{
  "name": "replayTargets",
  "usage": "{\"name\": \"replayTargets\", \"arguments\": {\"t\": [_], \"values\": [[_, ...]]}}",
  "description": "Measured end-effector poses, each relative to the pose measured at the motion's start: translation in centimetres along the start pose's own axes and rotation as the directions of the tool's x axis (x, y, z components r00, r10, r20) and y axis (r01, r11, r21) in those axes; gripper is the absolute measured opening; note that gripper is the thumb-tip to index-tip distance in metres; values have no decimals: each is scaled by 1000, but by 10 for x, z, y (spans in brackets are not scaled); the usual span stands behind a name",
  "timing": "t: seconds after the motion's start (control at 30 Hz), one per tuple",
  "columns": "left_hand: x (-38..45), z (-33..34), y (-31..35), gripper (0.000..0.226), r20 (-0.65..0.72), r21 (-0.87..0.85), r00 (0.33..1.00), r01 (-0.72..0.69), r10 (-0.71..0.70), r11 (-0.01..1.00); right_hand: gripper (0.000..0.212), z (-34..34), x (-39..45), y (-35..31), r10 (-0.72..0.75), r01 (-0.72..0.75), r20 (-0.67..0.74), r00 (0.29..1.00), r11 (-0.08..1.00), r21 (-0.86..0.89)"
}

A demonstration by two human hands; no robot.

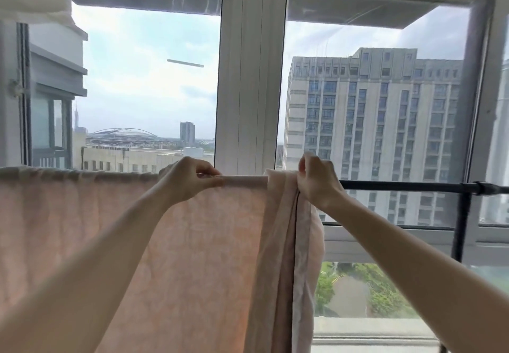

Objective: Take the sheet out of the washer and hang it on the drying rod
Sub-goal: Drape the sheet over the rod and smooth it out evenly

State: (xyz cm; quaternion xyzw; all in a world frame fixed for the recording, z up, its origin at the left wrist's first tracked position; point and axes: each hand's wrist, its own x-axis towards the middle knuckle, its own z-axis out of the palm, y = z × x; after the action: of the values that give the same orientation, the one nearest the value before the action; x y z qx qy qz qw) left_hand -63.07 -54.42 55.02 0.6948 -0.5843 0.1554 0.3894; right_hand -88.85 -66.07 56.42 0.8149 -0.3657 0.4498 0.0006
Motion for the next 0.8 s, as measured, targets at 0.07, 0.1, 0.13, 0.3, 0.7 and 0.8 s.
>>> {"name": "replayTargets", "arguments": {"t": [0.07,0.1,0.13,0.3,0.7,0.8], "values": [[0,0,0,39,-8,-7,1000,-2,2,1000,10,-2,-3,4,0,0,3,1000,998,-65],[-1,0,0,33,-18,-8,1000,-4,3,1000,7,-2,-6,5,6,-5,8,1000,992,-127],[-1,0,0,28,-30,-5,1000,-4,4,1000,7,-1,-8,5,10,-8,13,1000,982,-188],[-1,1,-1,21,-49,4,999,5,-5,1000,33,4,-18,-18,30,-39,-39,999,965,-261],[-5,-1,-5,43,-35,-56,999,-9,7,998,30,40,-20,-53,-55,90,73,996,735,-672],[-5,-2,-4,28,-92,-42,996,-15,11,999,17,27,-11,-55,-98,128,83,992,826,-549]]}}
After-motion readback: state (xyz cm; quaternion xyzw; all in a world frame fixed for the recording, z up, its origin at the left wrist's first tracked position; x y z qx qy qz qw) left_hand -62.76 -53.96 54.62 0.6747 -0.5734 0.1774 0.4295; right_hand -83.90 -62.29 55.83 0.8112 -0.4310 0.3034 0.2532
